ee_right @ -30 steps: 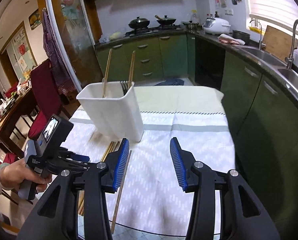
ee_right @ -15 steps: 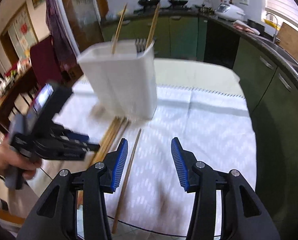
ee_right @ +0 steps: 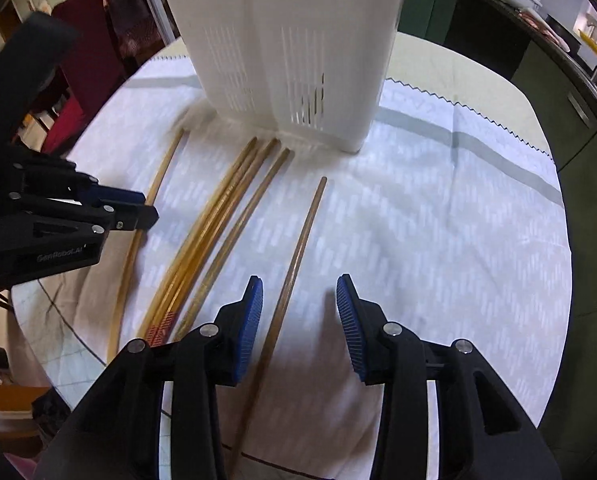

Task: Organize utensils
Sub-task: 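Grasp another wooden chopstick with the left tool while the right tool grasps one too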

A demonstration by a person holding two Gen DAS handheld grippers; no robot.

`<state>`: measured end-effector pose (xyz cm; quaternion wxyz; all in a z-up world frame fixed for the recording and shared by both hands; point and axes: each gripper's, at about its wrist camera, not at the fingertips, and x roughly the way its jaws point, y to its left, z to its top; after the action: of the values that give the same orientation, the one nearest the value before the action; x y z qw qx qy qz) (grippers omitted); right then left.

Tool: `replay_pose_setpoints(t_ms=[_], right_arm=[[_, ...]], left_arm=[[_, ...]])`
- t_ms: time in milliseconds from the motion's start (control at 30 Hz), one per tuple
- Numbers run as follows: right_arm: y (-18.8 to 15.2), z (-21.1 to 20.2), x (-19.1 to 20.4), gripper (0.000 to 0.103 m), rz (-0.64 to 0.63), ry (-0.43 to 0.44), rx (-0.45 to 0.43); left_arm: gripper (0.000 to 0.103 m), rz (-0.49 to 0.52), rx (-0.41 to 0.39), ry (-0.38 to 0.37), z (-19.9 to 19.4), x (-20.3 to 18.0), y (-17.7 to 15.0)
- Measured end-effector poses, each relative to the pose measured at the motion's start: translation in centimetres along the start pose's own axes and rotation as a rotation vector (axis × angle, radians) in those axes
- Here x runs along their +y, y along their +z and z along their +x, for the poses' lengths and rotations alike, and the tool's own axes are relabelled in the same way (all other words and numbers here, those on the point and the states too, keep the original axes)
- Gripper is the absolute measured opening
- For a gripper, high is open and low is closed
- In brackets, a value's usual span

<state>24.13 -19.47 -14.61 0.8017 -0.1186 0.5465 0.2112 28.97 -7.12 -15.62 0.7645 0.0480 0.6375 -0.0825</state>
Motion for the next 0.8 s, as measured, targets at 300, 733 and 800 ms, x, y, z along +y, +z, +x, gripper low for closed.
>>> replay_pose_setpoints(t_ms=[300,733,800], right_arm=[[0.9,1.7,1.1,0.034,0.003,-0.022,0.041],[1.6,2.4,1.4,0.012,0.046,-0.030,0.017],[1.5,2.3,1.5,0.009,0.047,-0.032,0.005]], left_arm=[[0.009,0.115,-0.016,0.000,0.0,-2.2,0.9],[0.009,0.073,-0.011,-0.015,-0.2,-0.5,0.1],[0.009,0.062,-0.033,-0.011,-0.2,-0.7,-0.4]])
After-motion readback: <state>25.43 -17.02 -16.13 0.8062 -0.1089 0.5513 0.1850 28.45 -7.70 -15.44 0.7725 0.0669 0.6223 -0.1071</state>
